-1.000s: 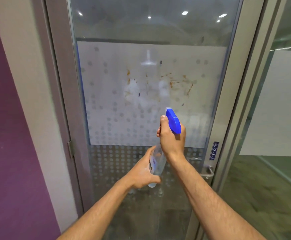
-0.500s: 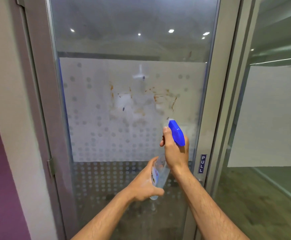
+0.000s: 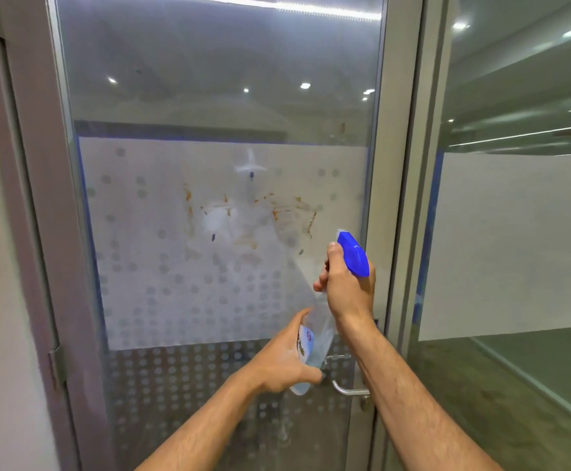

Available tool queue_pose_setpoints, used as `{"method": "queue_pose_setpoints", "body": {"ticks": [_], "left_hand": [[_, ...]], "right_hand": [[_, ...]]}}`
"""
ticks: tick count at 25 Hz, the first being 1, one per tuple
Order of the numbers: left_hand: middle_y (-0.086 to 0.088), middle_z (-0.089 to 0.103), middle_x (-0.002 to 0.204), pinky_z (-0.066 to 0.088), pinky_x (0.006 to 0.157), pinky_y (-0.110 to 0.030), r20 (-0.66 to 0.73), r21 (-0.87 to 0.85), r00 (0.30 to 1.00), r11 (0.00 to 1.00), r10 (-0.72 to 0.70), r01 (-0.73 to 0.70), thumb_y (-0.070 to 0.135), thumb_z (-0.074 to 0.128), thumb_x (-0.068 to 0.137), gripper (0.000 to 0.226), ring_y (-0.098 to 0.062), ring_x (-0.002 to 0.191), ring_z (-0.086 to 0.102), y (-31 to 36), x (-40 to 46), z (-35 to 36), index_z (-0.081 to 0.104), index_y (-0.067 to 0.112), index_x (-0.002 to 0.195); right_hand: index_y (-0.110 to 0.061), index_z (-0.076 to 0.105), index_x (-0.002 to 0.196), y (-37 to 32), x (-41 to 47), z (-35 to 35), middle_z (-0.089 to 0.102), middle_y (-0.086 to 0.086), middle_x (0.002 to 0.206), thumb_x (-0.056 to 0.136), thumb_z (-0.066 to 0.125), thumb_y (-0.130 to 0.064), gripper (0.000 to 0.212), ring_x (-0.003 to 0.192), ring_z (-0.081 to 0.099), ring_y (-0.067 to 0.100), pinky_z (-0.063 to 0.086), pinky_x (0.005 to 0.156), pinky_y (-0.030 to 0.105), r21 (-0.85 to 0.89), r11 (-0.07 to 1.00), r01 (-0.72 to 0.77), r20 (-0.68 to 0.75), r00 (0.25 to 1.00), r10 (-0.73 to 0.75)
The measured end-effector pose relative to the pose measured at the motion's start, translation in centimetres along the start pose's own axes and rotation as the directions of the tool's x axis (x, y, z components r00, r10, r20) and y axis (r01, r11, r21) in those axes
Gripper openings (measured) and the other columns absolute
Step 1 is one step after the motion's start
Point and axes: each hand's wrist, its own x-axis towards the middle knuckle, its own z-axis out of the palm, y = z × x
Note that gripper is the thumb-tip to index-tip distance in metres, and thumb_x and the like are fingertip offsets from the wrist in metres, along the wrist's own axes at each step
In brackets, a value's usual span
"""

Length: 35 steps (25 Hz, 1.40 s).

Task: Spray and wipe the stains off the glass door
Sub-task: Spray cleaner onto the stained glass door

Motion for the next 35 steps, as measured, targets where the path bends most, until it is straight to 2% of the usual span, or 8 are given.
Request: {"method": "queue_pose_setpoints", "body": {"ticks": [3, 6, 12, 16, 18, 21, 30, 35], "left_hand": [[0.012, 0.052, 0.147, 0.057, 0.093, -0.018, 0.044, 0.038, 0.998, 0.999, -0.032, 0.03, 0.033, 0.08, 0.062, 0.116, -0.012, 0.124, 0.061, -0.3, -0.1, 0.5, 0.018, 0.045, 0.16], [0.019, 0.042, 0.15, 0.055, 0.084, -0.01, 0.077, 0.061, 0.996, 0.997, -0.05, 0.045, 0.035, 0.079, 0.063, 0.118, -0.011, 0.128, 0.056, -0.5, -0.4, 0.7, 0.012, 0.048, 0.16], [0.004, 0.052, 0.148, 0.061, 0.098, -0.029, 0.089, 0.066, 0.995, 0.997, -0.043, 0.037, 0.031, 0.08, 0.065, 0.112, -0.021, 0.126, 0.061, -0.6, -0.8, 1.5, 0.02, 0.045, 0.159], [0.006, 0.053, 0.147, 0.059, 0.103, -0.035, 0.094, 0.084, 0.995, 0.996, -0.028, 0.02, 0.029, 0.079, 0.064, 0.113, -0.018, 0.128, 0.06, -0.6, -1.0, 1.7, 0.02, 0.046, 0.158], [0.006, 0.053, 0.149, 0.058, 0.105, -0.036, 0.101, 0.09, 0.995, 0.996, -0.026, 0.017, 0.029, 0.079, 0.063, 0.113, -0.019, 0.129, 0.059, -0.7, -1.0, 1.7, 0.021, 0.046, 0.159], [0.005, 0.051, 0.151, 0.058, 0.103, -0.033, 0.119, 0.083, 0.992, 0.996, -0.034, 0.024, 0.03, 0.079, 0.064, 0.114, -0.021, 0.13, 0.059, -1.1, -1.1, 1.9, 0.019, 0.048, 0.159], [0.006, 0.048, 0.152, 0.058, 0.101, -0.03, 0.053, 0.063, 0.993, 0.993, -0.107, 0.103, 0.032, 0.078, 0.063, 0.117, -0.017, 0.126, 0.059, -3.1, -2.5, -0.4, 0.016, 0.042, 0.162], [0.007, 0.045, 0.155, 0.056, 0.106, -0.032, -0.024, 0.019, 0.989, 0.99, -0.143, 0.143, 0.029, 0.078, 0.065, 0.118, -0.018, 0.131, 0.057, -4.5, -3.6, -3.2, 0.015, 0.039, 0.164]], "right_hand": [[-0.015, 0.061, 0.064, 0.9, -0.3, -0.7, 0.061, 0.007, 0.058, 0.092, 0.06, -0.046, 0.041, 0.052, 0.066, 0.011, 0.059, 0.067, 0.04, -0.059, 0.997, -0.056, -0.113, 0.992, 0.049], [-0.032, 0.069, 0.066, 1.3, -1.0, -0.9, 0.071, 0.002, 0.066, 0.093, 0.061, -0.044, 0.03, 0.07, 0.071, 0.022, 0.06, 0.074, 0.046, -0.053, 0.998, -0.031, -0.148, 0.989, 0.023], [-0.021, 0.06, 0.058, 2.0, -1.6, -1.9, 0.059, -0.005, 0.052, 0.094, 0.057, -0.047, 0.045, 0.045, 0.051, 0.002, 0.045, 0.051, 0.029, -0.091, 0.994, -0.054, -0.176, 0.984, 0.037], [-0.02, 0.063, 0.061, 3.0, -2.2, -2.5, 0.061, -0.008, 0.052, 0.089, 0.056, -0.057, 0.047, 0.045, 0.055, 0.0, 0.04, 0.04, 0.011, -0.056, 0.996, -0.076, -0.23, 0.971, 0.061], [-0.024, 0.068, 0.064, 3.1, -2.0, -2.6, 0.063, -0.01, 0.056, 0.085, 0.053, -0.06, 0.045, 0.05, 0.056, 0.001, 0.04, 0.043, 0.013, -0.088, 0.995, -0.046, -0.245, 0.969, 0.024], [-0.025, 0.07, 0.066, 3.6, -1.6, -2.4, 0.059, -0.009, 0.061, 0.09, 0.055, -0.056, 0.042, 0.055, 0.055, 0.005, 0.041, 0.052, 0.023, -0.11, 0.992, -0.063, -0.21, 0.977, 0.038], [-0.017, 0.064, 0.066, 5.1, -1.5, 1.0, 0.061, -0.004, 0.052, 0.096, 0.059, -0.045, 0.041, 0.042, 0.053, -0.001, 0.042, 0.05, 0.024, -0.073, 0.984, -0.165, -0.183, 0.972, 0.15], [-0.014, 0.071, 0.068, 5.1, -1.6, 4.9, 0.058, -0.018, 0.048, 0.097, 0.059, -0.044, 0.043, 0.045, 0.051, -0.003, 0.038, 0.045, 0.008, -0.085, 0.995, -0.046, -0.025, 0.999, 0.044]]}}
